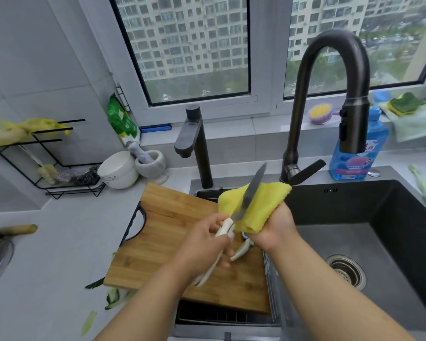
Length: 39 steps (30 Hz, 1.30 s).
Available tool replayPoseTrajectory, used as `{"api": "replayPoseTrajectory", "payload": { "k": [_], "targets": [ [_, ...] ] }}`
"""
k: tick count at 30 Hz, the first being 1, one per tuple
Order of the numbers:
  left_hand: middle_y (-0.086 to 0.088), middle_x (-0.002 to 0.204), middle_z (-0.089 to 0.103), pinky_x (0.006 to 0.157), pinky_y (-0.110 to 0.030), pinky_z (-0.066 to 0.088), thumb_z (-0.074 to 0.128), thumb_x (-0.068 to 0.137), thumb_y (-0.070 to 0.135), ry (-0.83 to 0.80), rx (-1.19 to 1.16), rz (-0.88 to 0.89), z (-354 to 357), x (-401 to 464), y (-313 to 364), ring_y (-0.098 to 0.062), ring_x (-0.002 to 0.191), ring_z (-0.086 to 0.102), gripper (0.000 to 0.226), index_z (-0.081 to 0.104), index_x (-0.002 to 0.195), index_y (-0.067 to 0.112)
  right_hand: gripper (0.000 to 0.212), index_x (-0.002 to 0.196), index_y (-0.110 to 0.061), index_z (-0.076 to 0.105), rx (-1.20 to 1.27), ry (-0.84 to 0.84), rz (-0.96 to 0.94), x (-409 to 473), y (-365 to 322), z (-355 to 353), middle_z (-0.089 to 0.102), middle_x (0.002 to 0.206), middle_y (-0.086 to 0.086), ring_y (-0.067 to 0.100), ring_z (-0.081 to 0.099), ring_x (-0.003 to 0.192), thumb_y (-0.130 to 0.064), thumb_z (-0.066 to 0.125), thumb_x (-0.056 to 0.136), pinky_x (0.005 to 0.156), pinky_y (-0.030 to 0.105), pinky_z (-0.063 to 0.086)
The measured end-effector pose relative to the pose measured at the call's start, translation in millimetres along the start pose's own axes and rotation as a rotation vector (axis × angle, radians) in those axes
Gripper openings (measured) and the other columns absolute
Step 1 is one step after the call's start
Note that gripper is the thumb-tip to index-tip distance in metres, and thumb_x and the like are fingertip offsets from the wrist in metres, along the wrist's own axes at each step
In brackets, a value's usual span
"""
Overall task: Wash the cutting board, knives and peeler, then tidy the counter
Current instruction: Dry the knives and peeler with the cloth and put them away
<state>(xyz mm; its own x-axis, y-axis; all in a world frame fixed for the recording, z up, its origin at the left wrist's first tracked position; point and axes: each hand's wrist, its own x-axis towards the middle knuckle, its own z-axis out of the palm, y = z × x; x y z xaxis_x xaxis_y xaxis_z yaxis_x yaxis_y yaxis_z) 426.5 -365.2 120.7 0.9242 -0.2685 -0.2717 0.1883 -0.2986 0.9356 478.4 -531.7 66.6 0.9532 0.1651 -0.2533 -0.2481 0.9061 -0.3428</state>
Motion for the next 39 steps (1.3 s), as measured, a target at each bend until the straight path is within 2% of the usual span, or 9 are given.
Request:
{"api": "replayPoseTrajectory", "payload": {
  "k": [5, 7, 11, 16, 23, 28, 32, 35, 39],
  "targets": [
    [-0.017, 0.088, 0.067, 0.043, -0.029, 0.049, 0.045, 0.101, 0.011, -0.034, -0.334, -0.161, -4, 5, 0, -0.025, 0.06, 0.063, 0.027, 0.057, 0.124, 0.015, 0.071, 0.126, -0.006, 0.057, -0.214, 0.17, -0.107, 1, 16, 14, 0.062, 0.124, 0.018, 0.035, 0.059, 0.115, -0.065, 0.035, 0.093, 0.103, 0.054, 0.042],
    [-0.017, 0.082, 0.064, 0.042, -0.026, 0.044, 0.043, 0.101, 0.011, -0.046, -0.352, -0.186, -4, 5, 0, -0.023, 0.056, 0.058, 0.026, 0.06, 0.121, 0.015, 0.07, 0.131, -0.011, 0.054, -0.393, 0.278, -0.1, 2, 25, 22, 0.063, 0.123, 0.018, 0.032, 0.062, 0.11, -0.066, 0.033, 0.093, 0.098, 0.05, 0.048],
    [-0.013, 0.075, 0.062, 0.041, -0.026, 0.042, 0.044, 0.1, 0.015, -0.076, -0.264, -0.214, -1, 8, -3, -0.022, 0.053, 0.055, 0.023, 0.061, 0.116, 0.01, 0.063, 0.153, -0.032, 0.006, -1.097, 0.406, -0.023, 10, 40, 26, 0.027, 0.155, 0.011, 0.036, 0.037, 0.134, -0.055, 0.027, 0.099, 0.109, 0.049, 0.032],
    [-0.013, 0.075, 0.057, 0.038, -0.024, 0.041, 0.044, 0.101, 0.013, -0.136, -0.291, -0.205, -6, 4, -4, -0.021, 0.05, 0.052, 0.02, 0.059, 0.111, 0.005, 0.069, 0.153, -0.029, -0.01, -1.373, 0.458, 0.035, 11, 39, 36, 0.005, 0.159, 0.012, 0.038, 0.028, 0.138, -0.053, 0.028, 0.1, 0.107, 0.048, 0.029],
    [-0.014, 0.074, 0.057, 0.034, -0.02, 0.039, 0.045, 0.1, 0.008, -0.213, -0.399, -0.222, -23, -19, -5, -0.02, 0.047, 0.05, 0.022, 0.052, 0.12, 0.005, 0.067, 0.154, -0.025, -0.002, -1.356, 0.61, -0.06, 39, 22, 29, 0.018, 0.157, 0.014, 0.038, 0.028, 0.138, -0.049, 0.029, 0.1, 0.11, 0.052, 0.027],
    [-0.014, 0.074, 0.058, 0.034, -0.018, 0.037, 0.045, 0.099, 0.009, -0.204, -0.492, -0.267, -40, -37, -12, -0.019, 0.046, 0.05, 0.028, 0.047, 0.127, 0.011, 0.055, 0.151, -0.011, 0.021, -1.22, 0.638, -0.116, 48, 16, 23, 0.043, 0.141, 0.016, 0.034, 0.044, 0.126, -0.037, 0.032, 0.103, 0.102, 0.041, 0.036],
    [-0.013, 0.072, 0.058, 0.034, -0.016, 0.035, 0.041, 0.098, 0.009, -0.105, -0.536, -0.269, -55, -44, -15, -0.018, 0.045, 0.048, 0.026, 0.053, 0.121, 0.012, 0.05, 0.148, -0.011, 0.028, -1.091, 0.703, -0.292, 39, 13, 23, 0.044, 0.143, 0.015, 0.035, 0.044, 0.127, -0.033, 0.032, 0.104, 0.095, 0.035, 0.036],
    [-0.014, 0.071, 0.057, 0.034, -0.017, 0.035, 0.039, 0.098, 0.009, -0.017, -0.554, -0.276, -65, -41, -17, -0.019, 0.045, 0.046, 0.026, 0.054, 0.12, 0.009, 0.048, 0.149, -0.022, 0.031, -1.168, 0.577, -0.456, 26, 26, 29, 0.039, 0.146, 0.008, 0.027, 0.042, 0.13, -0.036, 0.034, 0.102, 0.103, 0.034, 0.033],
    [-0.013, 0.068, 0.056, 0.031, -0.017, 0.032, 0.04, 0.099, 0.012, 0.009, -0.618, -0.302, -69, -34, -11, -0.017, 0.044, 0.046, 0.017, 0.054, 0.108, 0.007, 0.039, 0.138, -0.029, 0.048, -1.387, 0.238, -0.585, 3, 54, 49, 0.034, 0.119, 0.001, 0.015, 0.044, 0.105, -0.034, 0.042, 0.1, 0.095, 0.025, 0.034]
  ]
}}
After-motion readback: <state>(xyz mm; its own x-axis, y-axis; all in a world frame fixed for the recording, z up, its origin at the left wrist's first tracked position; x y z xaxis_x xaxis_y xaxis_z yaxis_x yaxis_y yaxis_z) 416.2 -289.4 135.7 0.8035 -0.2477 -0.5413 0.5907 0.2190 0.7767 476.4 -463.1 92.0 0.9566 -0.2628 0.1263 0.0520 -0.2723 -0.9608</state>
